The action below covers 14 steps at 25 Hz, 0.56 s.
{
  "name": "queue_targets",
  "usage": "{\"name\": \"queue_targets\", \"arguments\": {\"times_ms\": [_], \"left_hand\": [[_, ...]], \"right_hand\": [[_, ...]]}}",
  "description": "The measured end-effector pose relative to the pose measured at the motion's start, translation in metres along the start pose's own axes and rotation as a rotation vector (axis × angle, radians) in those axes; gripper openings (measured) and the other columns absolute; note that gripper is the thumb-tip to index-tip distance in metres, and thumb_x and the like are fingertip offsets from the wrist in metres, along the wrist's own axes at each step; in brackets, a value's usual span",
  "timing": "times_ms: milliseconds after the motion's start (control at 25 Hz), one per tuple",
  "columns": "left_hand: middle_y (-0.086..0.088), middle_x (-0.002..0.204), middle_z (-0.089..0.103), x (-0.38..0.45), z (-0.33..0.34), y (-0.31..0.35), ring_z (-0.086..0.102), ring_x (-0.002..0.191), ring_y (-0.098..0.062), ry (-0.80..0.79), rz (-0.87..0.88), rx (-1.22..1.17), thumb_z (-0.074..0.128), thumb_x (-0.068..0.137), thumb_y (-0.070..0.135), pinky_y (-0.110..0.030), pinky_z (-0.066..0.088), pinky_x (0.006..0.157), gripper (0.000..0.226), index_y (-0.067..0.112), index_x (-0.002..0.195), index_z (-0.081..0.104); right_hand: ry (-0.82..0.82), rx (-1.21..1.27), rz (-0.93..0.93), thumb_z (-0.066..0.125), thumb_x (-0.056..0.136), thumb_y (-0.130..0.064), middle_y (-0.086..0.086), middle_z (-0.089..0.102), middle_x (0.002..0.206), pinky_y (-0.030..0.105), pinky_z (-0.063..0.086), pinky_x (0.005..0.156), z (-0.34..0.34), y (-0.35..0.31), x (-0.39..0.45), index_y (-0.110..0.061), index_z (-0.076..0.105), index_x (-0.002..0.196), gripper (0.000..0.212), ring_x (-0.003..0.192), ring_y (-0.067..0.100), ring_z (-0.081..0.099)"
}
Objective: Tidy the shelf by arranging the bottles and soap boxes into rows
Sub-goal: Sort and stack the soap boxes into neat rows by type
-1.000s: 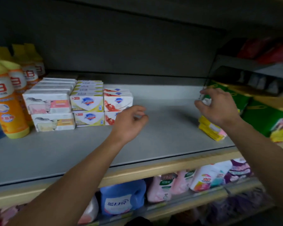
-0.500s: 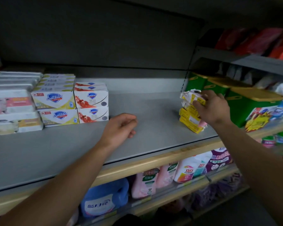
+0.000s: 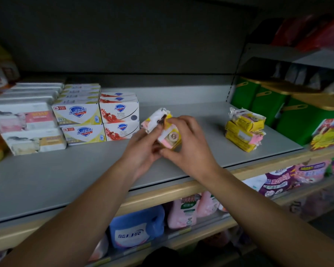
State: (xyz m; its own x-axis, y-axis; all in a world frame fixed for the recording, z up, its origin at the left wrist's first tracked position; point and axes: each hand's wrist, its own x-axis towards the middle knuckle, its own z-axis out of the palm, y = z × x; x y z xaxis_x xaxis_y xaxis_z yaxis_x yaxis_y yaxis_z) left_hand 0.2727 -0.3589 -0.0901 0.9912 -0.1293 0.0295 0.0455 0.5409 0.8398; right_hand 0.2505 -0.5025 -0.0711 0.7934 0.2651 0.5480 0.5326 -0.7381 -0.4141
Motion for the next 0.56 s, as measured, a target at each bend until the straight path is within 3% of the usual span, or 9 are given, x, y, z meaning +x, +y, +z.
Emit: {"name": "queue_targets", "arguments": {"times_ms": [80,200,360,440,560], "left_hand": [[-0.008,0.098,0.075,0.001,-0.002,0.000,0.072,0.087,-0.022,0.027,0.069,0.028,0.057,0.095,0.018,-0.035,0.059,0.065,0.016,0.015,0.108,0.066],[-0.003,0.102,0.075,0.001,-0.003,0.000,0.073,0.093,-0.020,0.074,0.098,0.095,0.060,0.095,0.018,-0.037,0.060,0.069,0.015,0.021,0.108,0.066],[0.004,0.102,0.075,0.001,-0.001,-0.003,0.072,0.094,-0.016,0.065,0.139,0.235,0.061,0.095,0.020,-0.038,0.060,0.075,0.017,0.025,0.111,0.066],[0.005,0.099,0.075,-0.001,0.000,-0.004,0.072,0.093,-0.015,0.063,0.148,0.257,0.061,0.094,0.018,-0.040,0.059,0.076,0.016,0.025,0.108,0.066],[0.000,0.104,0.075,0.000,0.002,-0.003,0.071,0.098,-0.019,0.076,0.134,0.278,0.060,0.095,0.017,-0.045,0.057,0.081,0.016,0.023,0.108,0.067]], "right_hand": [[-0.039,0.048,-0.061,0.075,0.077,-0.035,0.003,0.050,0.132,0.028,0.039,0.103,-0.005,0.002,-0.005,-0.016,0.054,0.133,0.063,0.120,0.019,0.050],[0.089,-0.069,0.006,0.068,0.085,-0.037,0.006,0.059,0.126,0.025,0.035,0.100,-0.031,0.027,0.004,-0.014,0.059,0.127,0.049,0.118,0.024,0.052],[0.164,-0.414,0.307,0.065,0.085,-0.042,0.017,0.057,0.126,0.040,0.039,0.098,-0.080,0.083,0.029,-0.011,0.055,0.131,0.057,0.117,0.039,0.048],[0.097,-0.543,0.493,0.062,0.082,-0.055,0.019,0.052,0.130,0.045,0.040,0.097,-0.099,0.107,0.035,-0.011,0.048,0.135,0.070,0.119,0.042,0.044],[-0.053,-0.492,0.756,0.056,0.077,-0.070,0.020,0.051,0.131,0.047,0.040,0.101,-0.111,0.133,0.043,-0.009,0.046,0.132,0.083,0.123,0.042,0.045]]}}
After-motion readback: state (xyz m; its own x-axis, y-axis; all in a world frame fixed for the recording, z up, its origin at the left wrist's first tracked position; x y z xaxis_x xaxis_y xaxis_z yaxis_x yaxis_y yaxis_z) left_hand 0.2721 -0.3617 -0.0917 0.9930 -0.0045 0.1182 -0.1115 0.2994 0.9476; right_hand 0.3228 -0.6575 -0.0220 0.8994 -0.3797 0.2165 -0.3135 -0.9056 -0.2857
